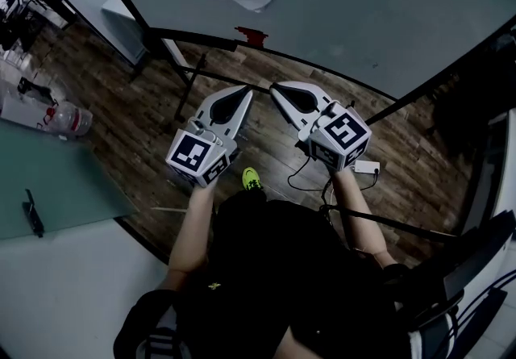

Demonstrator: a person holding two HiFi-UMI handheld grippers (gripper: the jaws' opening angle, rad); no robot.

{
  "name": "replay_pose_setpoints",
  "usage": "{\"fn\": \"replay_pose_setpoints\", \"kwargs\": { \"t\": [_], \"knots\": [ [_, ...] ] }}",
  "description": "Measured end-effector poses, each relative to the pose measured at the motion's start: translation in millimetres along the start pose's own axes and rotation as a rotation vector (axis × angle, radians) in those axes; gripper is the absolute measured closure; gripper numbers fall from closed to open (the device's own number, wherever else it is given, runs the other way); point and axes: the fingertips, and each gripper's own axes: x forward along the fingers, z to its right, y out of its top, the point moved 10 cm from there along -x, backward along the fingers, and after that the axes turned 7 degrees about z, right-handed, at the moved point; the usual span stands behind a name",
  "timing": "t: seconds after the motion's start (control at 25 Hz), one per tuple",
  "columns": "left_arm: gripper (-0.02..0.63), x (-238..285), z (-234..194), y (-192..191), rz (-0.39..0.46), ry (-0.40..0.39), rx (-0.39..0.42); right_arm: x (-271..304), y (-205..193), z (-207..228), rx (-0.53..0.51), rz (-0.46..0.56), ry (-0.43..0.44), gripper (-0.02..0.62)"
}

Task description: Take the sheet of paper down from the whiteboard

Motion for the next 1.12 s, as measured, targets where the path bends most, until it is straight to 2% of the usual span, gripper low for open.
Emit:
{"fn": "replay_pose_setpoints", "kwargs": {
  "t": [0.52,0.72,1.12],
  "knots": [
    [0.586,21,-74,4,0.001,-0.059,0.03,71,0,28,-0.024,0.007,-0.041,0.597],
    [0.586,24,-104,0,0.012,-0.045,0.015,93,-6,38,-0.027,-0.009,-0.05,0.597],
    [0.586,36,-126,4,0.035,-0.026,0.024,116,0,56,-0.033,-0.013,-0.038,0.595]
  ]
}}
